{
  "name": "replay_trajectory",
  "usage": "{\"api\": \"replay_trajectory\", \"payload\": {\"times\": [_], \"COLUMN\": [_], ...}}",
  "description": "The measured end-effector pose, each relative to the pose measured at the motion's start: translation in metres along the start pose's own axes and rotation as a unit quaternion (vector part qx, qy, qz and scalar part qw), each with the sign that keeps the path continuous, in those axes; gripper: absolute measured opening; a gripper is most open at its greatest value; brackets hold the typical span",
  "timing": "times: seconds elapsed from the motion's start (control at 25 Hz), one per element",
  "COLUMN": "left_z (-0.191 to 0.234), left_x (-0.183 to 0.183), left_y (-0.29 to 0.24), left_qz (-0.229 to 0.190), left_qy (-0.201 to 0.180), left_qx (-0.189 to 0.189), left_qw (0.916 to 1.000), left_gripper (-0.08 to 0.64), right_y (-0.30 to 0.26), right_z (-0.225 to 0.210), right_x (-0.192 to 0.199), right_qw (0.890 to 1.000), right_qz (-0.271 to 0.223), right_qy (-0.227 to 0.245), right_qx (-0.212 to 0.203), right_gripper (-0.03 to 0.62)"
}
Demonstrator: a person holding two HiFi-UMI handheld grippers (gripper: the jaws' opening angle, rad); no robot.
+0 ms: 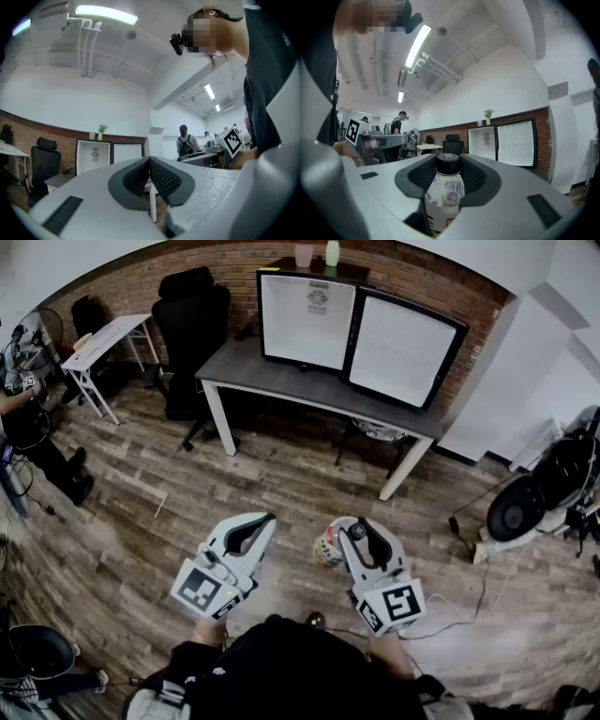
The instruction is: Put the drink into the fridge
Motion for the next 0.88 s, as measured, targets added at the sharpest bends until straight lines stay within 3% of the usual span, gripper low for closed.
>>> {"api": "replay_trajectory", "payload": {"times": [0.88], "left_z": [-0.021], "left_x": [0.018], "left_y": [-0.031], "left_qz": [0.049], "left_qy": [0.003], "left_qx": [-0.024], "left_qw": [0.9985], "left_gripper": [0.003], "right_y": [0.003], "right_z": [-0.047], "right_x": [0.011], "right_qw": [0.999], "right_qz": [0.000], "right_qy": [-0.028], "right_qx": [-0.020], "right_gripper": [0.152]}}
Point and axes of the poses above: the fingertips, and each gripper's own axes: y backward along the fingers, z to its left, x out of its underside, the point moved 9 cm from there along y, backward along the fingers, and after that the axes turned 7 degrees about -y, right-handed, at the moved point
